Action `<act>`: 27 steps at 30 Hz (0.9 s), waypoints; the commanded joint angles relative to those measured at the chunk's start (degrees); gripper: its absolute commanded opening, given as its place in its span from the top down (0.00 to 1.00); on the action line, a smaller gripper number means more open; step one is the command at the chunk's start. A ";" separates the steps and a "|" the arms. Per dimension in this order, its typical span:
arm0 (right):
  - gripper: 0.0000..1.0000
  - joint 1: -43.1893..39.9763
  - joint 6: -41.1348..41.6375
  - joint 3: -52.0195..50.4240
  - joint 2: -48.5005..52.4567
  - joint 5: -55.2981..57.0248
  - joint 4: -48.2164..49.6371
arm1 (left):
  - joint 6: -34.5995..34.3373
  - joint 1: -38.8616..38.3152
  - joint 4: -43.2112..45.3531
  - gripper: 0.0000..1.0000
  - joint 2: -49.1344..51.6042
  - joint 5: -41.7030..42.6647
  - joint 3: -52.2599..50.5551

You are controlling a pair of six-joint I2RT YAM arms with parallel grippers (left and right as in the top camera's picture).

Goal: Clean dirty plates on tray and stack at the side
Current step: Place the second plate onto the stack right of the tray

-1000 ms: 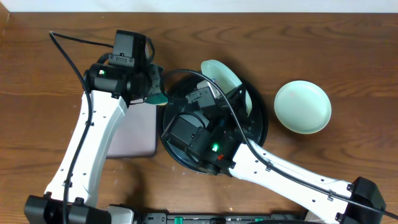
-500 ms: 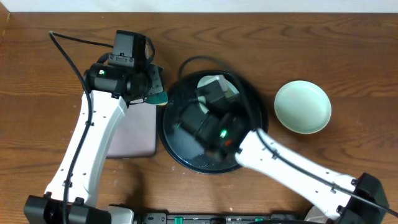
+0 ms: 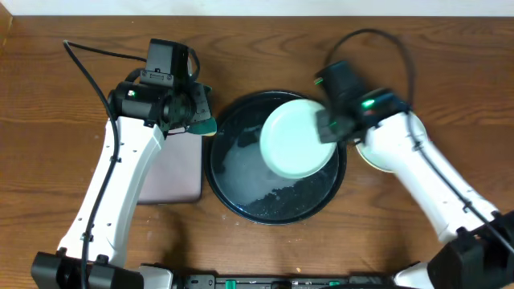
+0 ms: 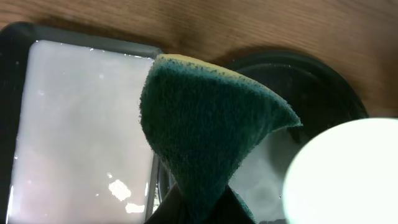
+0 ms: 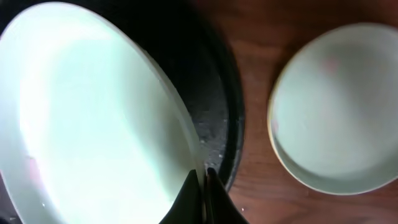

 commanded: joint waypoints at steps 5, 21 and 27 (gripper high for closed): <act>0.99 -19.52 -2.51 0.31 -2.10 -9.92 -2.08 | 0.57 0.17 -0.26 0.92 0.13 -1.62 -0.24; 0.99 -39.67 -2.45 -7.82 -0.92 0.98 4.70 | 0.55 0.17 -0.26 0.92 0.13 -2.67 -0.24; 0.99 -39.45 -2.49 -15.43 -0.90 -0.52 11.08 | 0.57 0.17 -0.31 0.93 0.13 -2.64 -0.24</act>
